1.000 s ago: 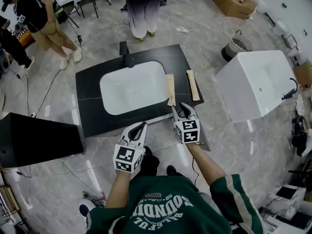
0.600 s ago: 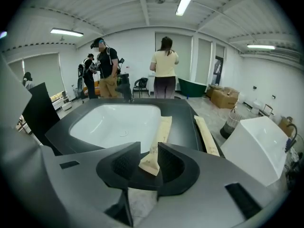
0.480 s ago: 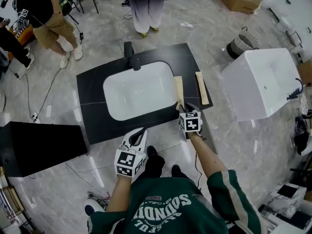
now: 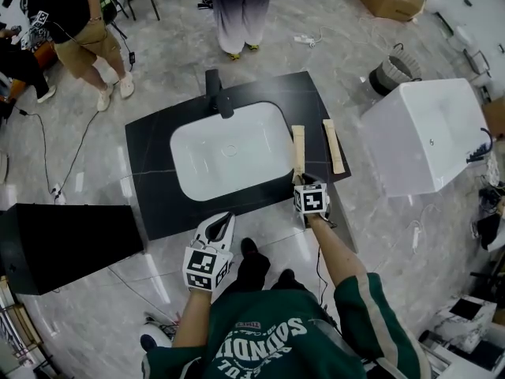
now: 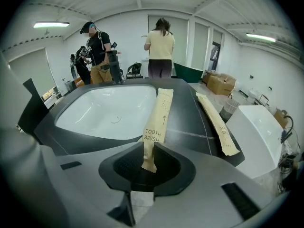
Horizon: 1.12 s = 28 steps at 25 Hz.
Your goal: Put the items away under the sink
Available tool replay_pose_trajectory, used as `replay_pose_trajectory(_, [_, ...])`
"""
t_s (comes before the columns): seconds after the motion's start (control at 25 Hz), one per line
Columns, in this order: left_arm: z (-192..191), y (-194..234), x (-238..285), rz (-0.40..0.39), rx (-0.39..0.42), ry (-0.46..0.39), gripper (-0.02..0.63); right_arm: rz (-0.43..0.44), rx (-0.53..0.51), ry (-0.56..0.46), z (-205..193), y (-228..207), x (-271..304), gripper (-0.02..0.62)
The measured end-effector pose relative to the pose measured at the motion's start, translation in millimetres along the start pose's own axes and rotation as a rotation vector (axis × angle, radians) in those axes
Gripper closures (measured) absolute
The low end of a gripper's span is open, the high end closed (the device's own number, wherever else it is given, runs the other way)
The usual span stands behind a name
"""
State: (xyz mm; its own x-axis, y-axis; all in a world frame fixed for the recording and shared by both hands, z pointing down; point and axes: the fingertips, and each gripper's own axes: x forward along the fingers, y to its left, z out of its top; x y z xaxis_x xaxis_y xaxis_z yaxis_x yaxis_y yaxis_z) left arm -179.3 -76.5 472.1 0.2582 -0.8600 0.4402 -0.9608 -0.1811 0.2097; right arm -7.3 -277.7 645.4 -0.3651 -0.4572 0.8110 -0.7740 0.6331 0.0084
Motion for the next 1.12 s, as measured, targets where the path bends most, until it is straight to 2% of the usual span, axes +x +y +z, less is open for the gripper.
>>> replay_pose_trajectory(0.4, [-4.4, 31.9, -10.6, 0.052, -0.018, -0.008, 0.595, 0.005, 0.005, -0.028, 4.9, -1.3, -5.0, 0.546])
replay_pose_trajectory(0.56, [-8.0, 29.5, -18.0, 0.067, -0.030, -0.013, 0.595, 0.014, -0.004, -0.065, 8.5, -2.3, -15.3, 0.549])
replay_pose_trajectory(0.76, [-12.6, 18.9, -23.0, 0.069, -0.043, -0.013, 0.595, 0.066, -0.008, -0.035, -9.3, 5.5, -22.1, 0.549])
replay_pose_trajectory(0.88, [-16.2, 9.7, -24.2, 0.064, -0.044, -0.009, 0.595, 0.049, -0.013, -0.053, -17.4, 2.6, -22.1, 0.548])
replay_pose_trajectory(0.96, [-19.7, 7.3, -24.8, 0.065, -0.045, -0.004, 0.595, 0.053, -0.026, -0.064, -18.2, 5.4, -19.3, 0.515])
replay_pose_trajectory(1.0, [-21.2, 6.8, -25.1, 0.067, -0.047, -0.001, 0.595, 0.056, -0.031, -0.065, -17.9, 6.9, -17.5, 0.456])
replay_pose_trajectory(1.12, [-24.0, 5.1, -26.7, 0.068, -0.048, 0.010, 0.595, 0.064, -0.026, -0.054, -16.1, 9.4, -12.4, 0.405])
